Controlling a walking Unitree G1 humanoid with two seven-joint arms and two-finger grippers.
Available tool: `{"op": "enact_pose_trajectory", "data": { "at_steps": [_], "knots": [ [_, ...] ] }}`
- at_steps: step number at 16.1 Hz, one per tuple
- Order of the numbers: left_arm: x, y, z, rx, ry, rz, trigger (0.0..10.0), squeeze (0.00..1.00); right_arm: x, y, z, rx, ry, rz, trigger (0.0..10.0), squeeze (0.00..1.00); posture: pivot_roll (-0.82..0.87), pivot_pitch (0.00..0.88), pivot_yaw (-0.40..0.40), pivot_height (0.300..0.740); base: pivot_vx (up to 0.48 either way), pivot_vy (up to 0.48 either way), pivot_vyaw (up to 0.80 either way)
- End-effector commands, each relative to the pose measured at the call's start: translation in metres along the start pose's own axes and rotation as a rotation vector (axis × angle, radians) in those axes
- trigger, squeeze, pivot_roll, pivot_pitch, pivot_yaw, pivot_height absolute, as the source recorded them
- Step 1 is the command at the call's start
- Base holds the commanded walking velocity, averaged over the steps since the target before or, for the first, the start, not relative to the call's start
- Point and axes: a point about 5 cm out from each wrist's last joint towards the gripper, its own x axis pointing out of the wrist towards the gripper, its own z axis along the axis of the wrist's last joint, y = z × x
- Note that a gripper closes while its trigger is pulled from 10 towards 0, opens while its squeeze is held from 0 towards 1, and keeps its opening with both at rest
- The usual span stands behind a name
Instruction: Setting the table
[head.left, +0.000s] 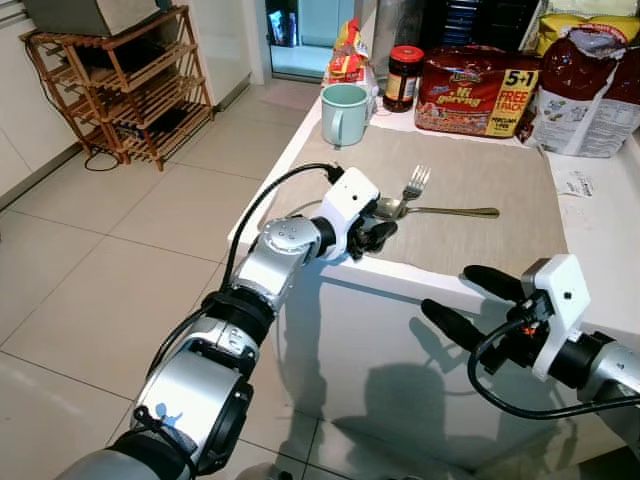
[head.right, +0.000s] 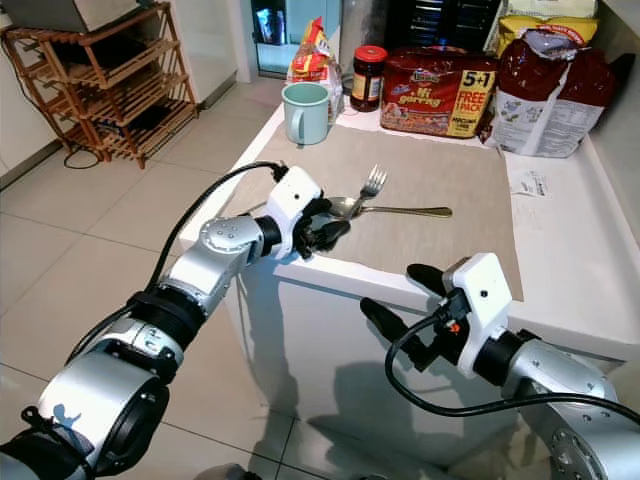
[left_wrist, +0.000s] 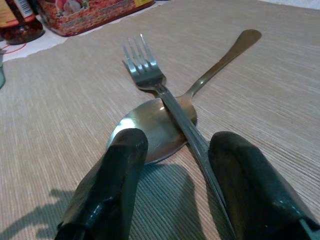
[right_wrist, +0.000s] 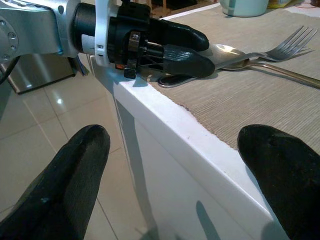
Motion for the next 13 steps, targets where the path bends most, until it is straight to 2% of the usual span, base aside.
{"op": "enact_pose_trajectory", "data": {
  "at_steps": [1, 3, 5, 8, 10, 12, 13],
  "knots": [
    [0.002, -0.003, -0.004, -0.007, 0.046, -0.007, 10.0, 1.0, -0.002, -0.003, 0.005, -0.021, -0.008, -0.007, 10.0, 0.0, -0.09, 0.0, 0.032, 0.74, 0.0, 0.0, 0.0],
    [0.003, -0.004, -0.003, -0.017, 0.04, -0.011, 10.0, 1.0, -0.003, -0.002, 0.004, -0.021, -0.008, -0.007, 10.0, 0.0, -0.1, 0.0, 0.033, 0.74, 0.0, 0.0, 0.0],
    [0.002, -0.004, 0.016, -0.157, -0.074, -0.044, 10.0, 1.0, -0.005, -0.004, 0.005, -0.024, -0.009, -0.016, 10.0, 0.0, -0.1, 0.0, 0.034, 0.74, 0.0, 0.0, 0.0],
    [-0.001, -0.001, 0.028, -0.186, -0.095, -0.054, 10.0, 1.0, -0.004, -0.005, 0.006, -0.029, -0.009, -0.015, 10.0, 0.0, -0.1, 0.0, 0.034, 0.74, 0.0, 0.0, 0.0],
    [-0.003, 0.0, 0.035, -0.197, -0.051, -0.067, 10.0, 1.0, -0.004, -0.005, 0.007, -0.033, -0.007, -0.011, 10.0, 0.0, -0.1, 0.0, 0.034, 0.74, 0.0, 0.0, 0.0],
    [-0.007, -0.003, 0.031, -0.143, 0.092, -0.077, 10.0, 1.0, -0.003, -0.006, 0.007, -0.035, -0.007, -0.007, 10.0, 0.0, -0.09, 0.0, 0.029, 0.74, 0.0, 0.0, 0.0],
    [-0.007, -0.004, 0.029, -0.13, 0.113, -0.078, 10.0, 1.0, -0.003, -0.006, 0.007, -0.035, -0.006, -0.007, 10.0, 0.0, -0.09, 0.0, 0.028, 0.74, 0.0, 0.0, 0.0]
  ]
}}
